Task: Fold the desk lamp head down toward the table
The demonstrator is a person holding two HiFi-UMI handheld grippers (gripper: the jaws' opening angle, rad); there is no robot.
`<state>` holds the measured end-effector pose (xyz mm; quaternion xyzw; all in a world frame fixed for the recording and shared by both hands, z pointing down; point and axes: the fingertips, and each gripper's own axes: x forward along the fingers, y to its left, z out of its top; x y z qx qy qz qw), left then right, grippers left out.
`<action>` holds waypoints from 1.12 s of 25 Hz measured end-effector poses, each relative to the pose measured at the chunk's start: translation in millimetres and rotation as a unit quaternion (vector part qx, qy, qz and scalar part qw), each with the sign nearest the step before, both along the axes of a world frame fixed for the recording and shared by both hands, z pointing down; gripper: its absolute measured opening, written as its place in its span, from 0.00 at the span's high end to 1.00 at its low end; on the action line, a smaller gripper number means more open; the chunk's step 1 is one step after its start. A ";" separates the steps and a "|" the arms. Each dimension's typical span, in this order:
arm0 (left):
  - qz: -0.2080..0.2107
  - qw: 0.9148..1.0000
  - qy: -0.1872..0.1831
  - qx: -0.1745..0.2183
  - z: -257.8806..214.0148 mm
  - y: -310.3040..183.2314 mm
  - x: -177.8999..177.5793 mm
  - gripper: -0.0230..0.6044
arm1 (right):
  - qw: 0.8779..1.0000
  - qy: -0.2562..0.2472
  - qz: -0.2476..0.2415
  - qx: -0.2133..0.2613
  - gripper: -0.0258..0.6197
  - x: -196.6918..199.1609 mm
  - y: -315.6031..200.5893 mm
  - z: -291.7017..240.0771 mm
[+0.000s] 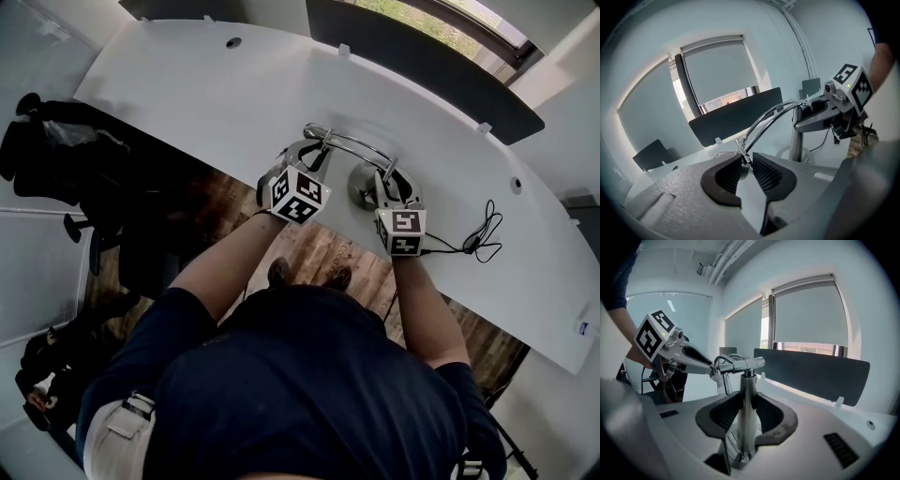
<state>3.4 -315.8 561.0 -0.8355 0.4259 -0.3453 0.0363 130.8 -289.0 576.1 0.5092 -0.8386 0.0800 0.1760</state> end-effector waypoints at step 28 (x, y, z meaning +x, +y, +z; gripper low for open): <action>-0.012 0.996 0.041 -0.072 67.4 6.9 33.9 0.82 | 1.000 -0.001 0.009 -0.005 0.77 1.8 -2.2 2.5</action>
